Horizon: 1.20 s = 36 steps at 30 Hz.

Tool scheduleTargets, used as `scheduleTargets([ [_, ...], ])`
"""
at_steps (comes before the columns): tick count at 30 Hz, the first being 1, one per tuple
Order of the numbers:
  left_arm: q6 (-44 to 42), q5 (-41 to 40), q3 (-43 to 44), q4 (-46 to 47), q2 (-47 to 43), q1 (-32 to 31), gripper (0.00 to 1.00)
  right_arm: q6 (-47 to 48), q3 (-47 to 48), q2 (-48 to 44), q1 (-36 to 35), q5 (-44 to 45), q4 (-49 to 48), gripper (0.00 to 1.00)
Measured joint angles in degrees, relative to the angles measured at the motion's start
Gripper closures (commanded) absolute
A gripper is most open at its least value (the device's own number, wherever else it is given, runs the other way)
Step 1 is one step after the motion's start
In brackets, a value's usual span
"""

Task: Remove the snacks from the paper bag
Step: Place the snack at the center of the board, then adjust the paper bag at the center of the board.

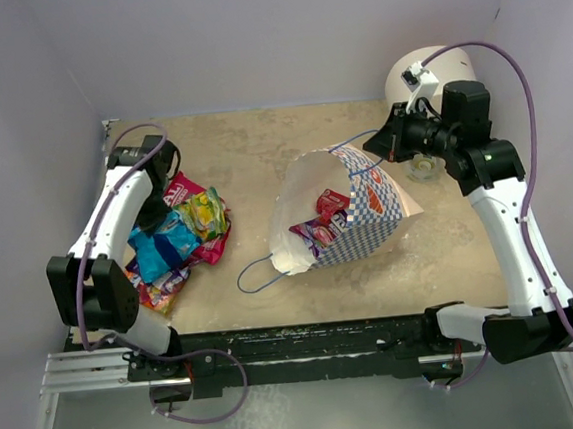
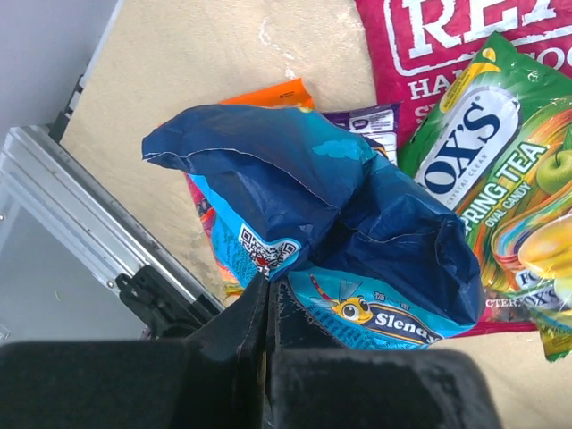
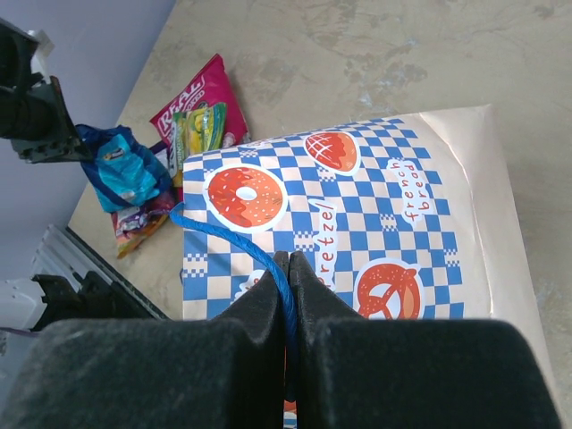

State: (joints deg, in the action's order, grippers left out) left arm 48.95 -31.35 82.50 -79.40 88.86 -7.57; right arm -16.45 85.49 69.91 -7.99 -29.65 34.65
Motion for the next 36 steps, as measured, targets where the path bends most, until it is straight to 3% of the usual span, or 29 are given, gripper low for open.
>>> scheduleTargets([
  [5, -0.13, 0.92, -1.05, 3.3, 3.56, 0.13, 0.99, 0.22, 0.0, -0.02, 0.0, -0.02, -0.22, 1.0],
  [10, -0.72, 1.62, -2.27, 6.8, 4.98, 0.87, 0.84, 0.61, 0.0, -0.02, -0.22, 0.11, -0.35, 1.0],
  [15, -1.66, 2.36, -2.89, 9.11, 7.56, 1.36, 0.6, 0.96, 0.0, -0.13, -0.26, 0.2, -0.31, 1.0],
  [17, -2.05, 2.71, -2.93, 9.4, 7.54, 1.4, 0.44, 1.05, 0.0, -0.22, -0.26, 0.22, -0.31, 1.0],
  [20, -2.34, 3.3, -2.8, 9.31, 6.88, 1.46, 0.34, 1.05, 0.0, -0.33, -0.26, 0.35, -0.31, 1.0],
  [28, -4.52, 10.34, 2.8, 11.19, -2.6, 1.46, 0.3, 1.05, 0.22, -0.26, -0.26, 0.42, -0.13, 1.0],
  [33, -5.68, 22.62, 1.97, 18.4, -12.17, 0.55, 0.32, 1.03, 1.62, -0.17, -0.26, 0.35, 1.88, 1.0],
  [36, -6.32, 29.59, -1.33, 24.63, -16.52, -3.23, 0.37, 0.94, 3.96, 0.17, -0.26, 0.35, 5.18, 1.0],
])
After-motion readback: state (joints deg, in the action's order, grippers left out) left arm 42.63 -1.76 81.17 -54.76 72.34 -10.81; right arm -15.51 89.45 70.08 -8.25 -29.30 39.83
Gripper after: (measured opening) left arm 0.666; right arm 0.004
